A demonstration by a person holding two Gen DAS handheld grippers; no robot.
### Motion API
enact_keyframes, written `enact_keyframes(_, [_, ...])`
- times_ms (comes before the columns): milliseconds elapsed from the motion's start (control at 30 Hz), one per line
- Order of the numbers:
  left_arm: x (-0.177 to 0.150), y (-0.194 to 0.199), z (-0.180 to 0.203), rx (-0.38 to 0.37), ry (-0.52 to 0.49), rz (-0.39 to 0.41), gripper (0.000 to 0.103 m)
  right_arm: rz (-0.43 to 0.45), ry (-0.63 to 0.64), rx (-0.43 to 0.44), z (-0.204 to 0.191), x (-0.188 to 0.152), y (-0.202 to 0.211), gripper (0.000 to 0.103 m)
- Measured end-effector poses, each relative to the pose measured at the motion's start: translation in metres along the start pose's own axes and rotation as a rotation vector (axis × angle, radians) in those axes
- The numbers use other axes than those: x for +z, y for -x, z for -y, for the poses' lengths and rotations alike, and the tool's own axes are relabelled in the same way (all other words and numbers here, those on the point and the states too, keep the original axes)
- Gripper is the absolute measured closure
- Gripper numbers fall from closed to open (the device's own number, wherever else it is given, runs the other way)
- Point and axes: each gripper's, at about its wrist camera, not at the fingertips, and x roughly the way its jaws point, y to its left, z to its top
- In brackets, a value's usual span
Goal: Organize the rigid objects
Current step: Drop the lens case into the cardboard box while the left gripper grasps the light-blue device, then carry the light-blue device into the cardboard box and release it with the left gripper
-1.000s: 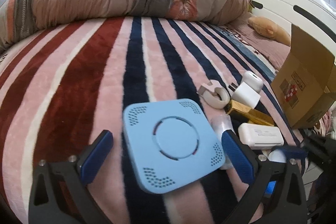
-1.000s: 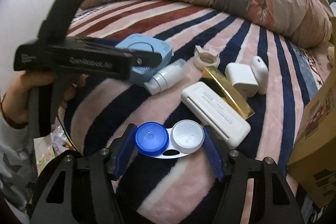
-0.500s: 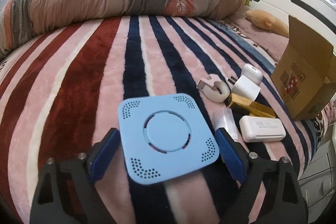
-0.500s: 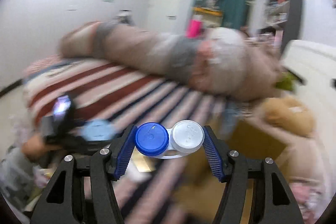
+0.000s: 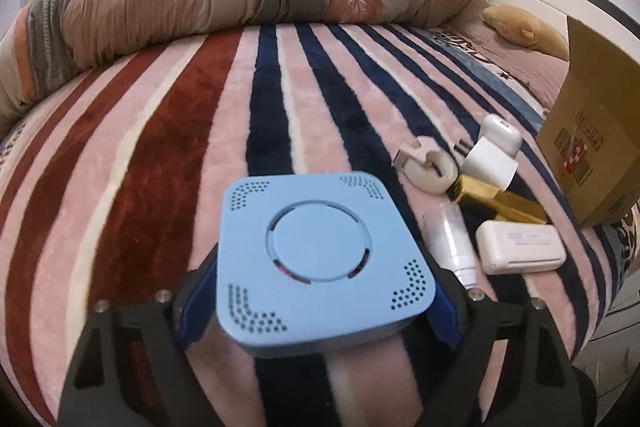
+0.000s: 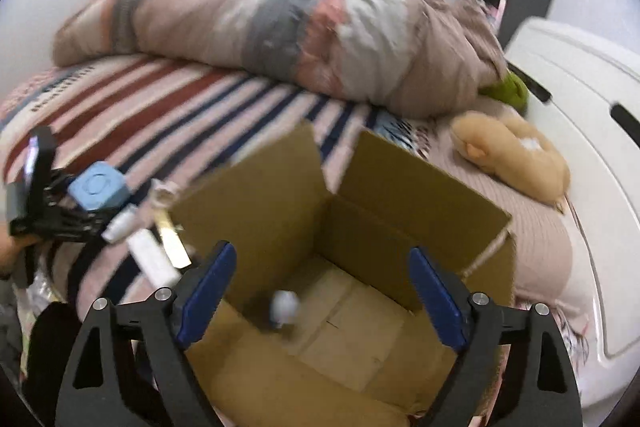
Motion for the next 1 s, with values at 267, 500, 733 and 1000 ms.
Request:
enact_keyframes(267, [0.045,0.062,-0.003,-0.069,-0.004,0.071,0.021,0.146,0.114,0.315,-0.054,0.020,0.027,0.014])
enact_keyframes(500, [0.048,0.068,-0.006,-0.108,0.019,0.036,0.021,0.140,0.202,0.416,-0.100,0.022,0.018,0.014])
enact_keyframes(733, [0.070,0.120,0.023,-0.266,-0.023,0.120,0.021,0.127,0.181,0.514,-0.097,0.031,0.022,0.014])
enact_keyframes(1000, [0.120,0.159,0.099,-0.497,-0.109,0.140,0.021,0.163,0.043,0.593,-0.058,0.035,0.033,0.003])
